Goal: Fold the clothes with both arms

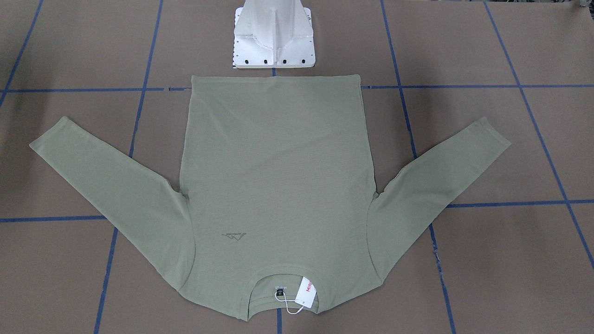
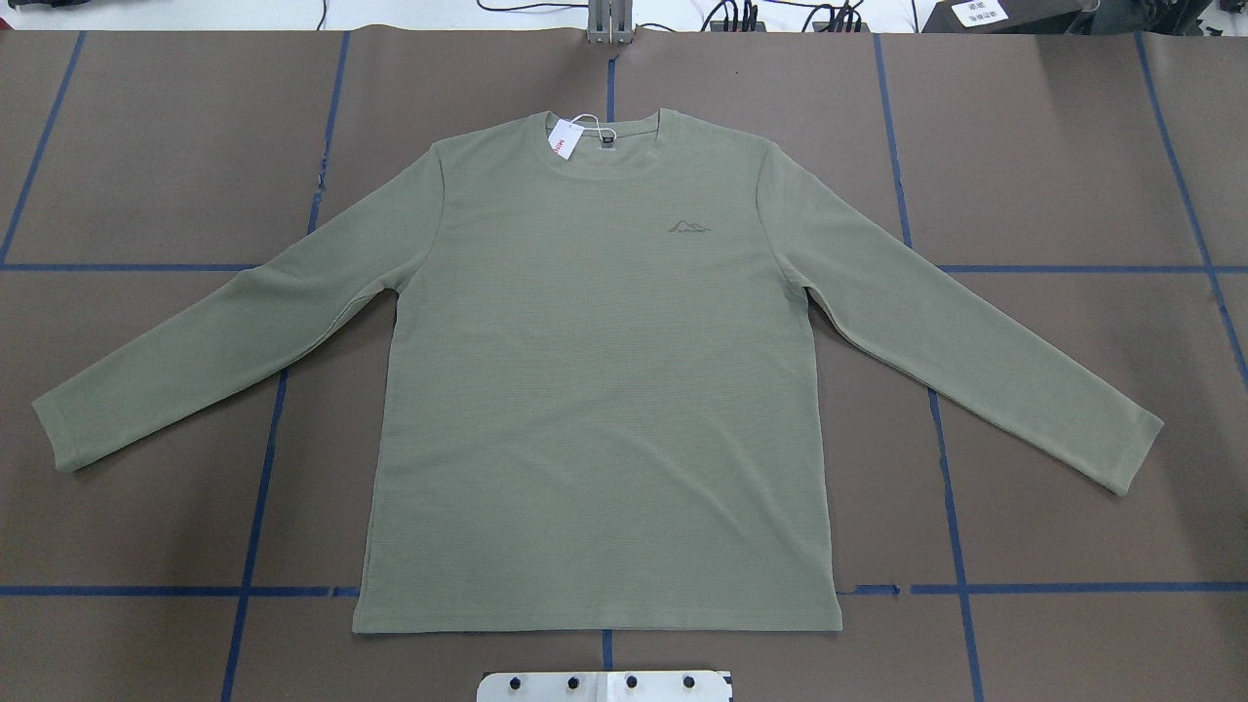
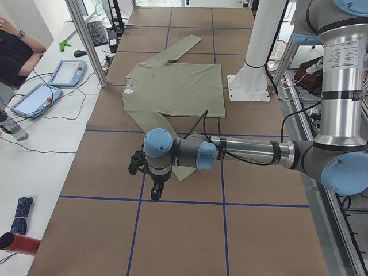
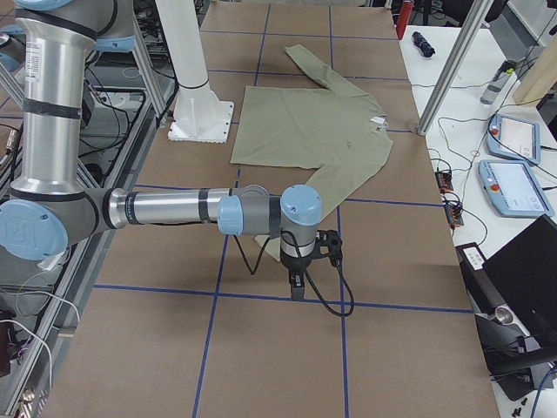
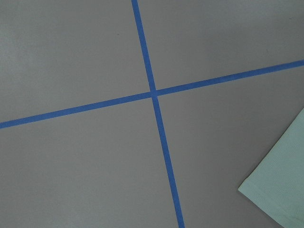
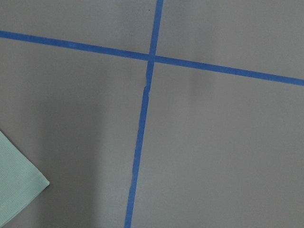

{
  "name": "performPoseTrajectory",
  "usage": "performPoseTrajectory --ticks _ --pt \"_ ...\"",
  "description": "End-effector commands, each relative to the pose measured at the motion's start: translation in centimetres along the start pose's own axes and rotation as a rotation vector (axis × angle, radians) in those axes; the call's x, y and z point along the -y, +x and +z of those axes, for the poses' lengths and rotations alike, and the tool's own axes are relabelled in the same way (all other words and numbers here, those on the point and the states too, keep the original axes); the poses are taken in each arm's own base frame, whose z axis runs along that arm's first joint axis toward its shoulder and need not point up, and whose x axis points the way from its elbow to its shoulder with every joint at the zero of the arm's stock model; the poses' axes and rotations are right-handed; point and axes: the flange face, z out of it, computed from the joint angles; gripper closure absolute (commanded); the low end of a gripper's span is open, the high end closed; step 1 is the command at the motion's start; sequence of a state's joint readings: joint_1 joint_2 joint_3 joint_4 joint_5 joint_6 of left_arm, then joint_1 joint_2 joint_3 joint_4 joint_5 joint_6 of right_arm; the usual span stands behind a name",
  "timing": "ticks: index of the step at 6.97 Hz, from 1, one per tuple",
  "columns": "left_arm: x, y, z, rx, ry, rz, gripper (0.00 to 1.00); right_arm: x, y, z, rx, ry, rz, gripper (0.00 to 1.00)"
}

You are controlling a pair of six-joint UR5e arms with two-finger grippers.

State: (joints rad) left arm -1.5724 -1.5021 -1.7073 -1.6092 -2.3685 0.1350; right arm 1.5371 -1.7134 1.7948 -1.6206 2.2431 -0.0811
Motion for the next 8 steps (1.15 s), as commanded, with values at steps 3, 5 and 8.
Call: performPoseTrajectory --ticks 3,5,8 --pt "0.3 0.8 -0.7 -0.001 0.017 0.017 0.0 0.2 -0.1 -0.3 -0.009 0.03 -0.032 0.0" --pt "1.0 1.9 -1.8 0.01 0.09 0.095 0.0 1.1 -1.1 -1.1 -0.002 0.111 -0.096 0.0" --pt "3.8 3.1 -3.5 0.053 0.315 0.315 0.0 4.1 -2.9 -3.7 -0.028 0.348 -0.278 0.0"
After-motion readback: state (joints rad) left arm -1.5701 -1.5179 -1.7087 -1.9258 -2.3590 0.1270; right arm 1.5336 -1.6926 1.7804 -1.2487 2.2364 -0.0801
